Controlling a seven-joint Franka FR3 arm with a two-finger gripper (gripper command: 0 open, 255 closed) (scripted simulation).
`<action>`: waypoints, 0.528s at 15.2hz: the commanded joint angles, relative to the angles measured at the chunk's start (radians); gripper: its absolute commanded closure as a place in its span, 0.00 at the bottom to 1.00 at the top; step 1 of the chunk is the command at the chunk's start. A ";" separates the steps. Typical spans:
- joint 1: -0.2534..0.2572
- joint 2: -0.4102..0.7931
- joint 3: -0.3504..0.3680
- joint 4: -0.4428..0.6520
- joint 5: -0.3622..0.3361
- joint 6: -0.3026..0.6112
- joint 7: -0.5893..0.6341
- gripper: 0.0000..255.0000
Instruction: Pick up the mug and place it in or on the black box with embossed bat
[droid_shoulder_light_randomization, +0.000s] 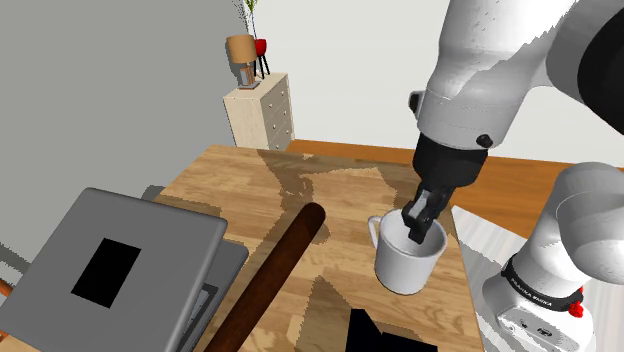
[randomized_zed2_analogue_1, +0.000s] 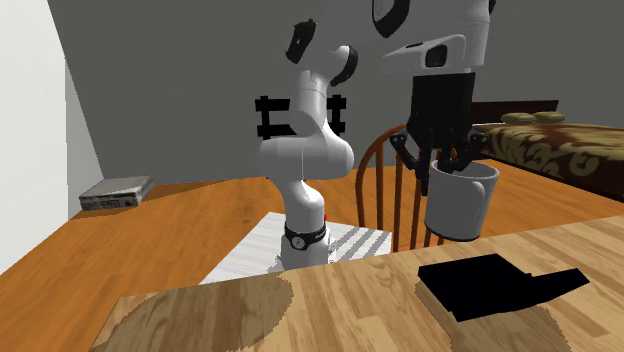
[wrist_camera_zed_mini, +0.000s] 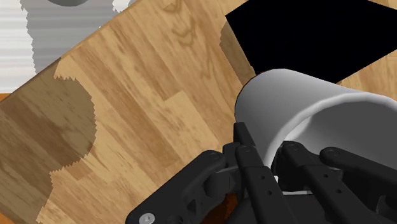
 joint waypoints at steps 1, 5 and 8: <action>0.005 0.031 0.051 0.038 0.025 0.008 0.051 1.00; -0.003 0.105 0.154 0.130 0.055 0.025 0.148 1.00; -0.020 0.169 0.236 0.208 0.065 0.039 0.223 1.00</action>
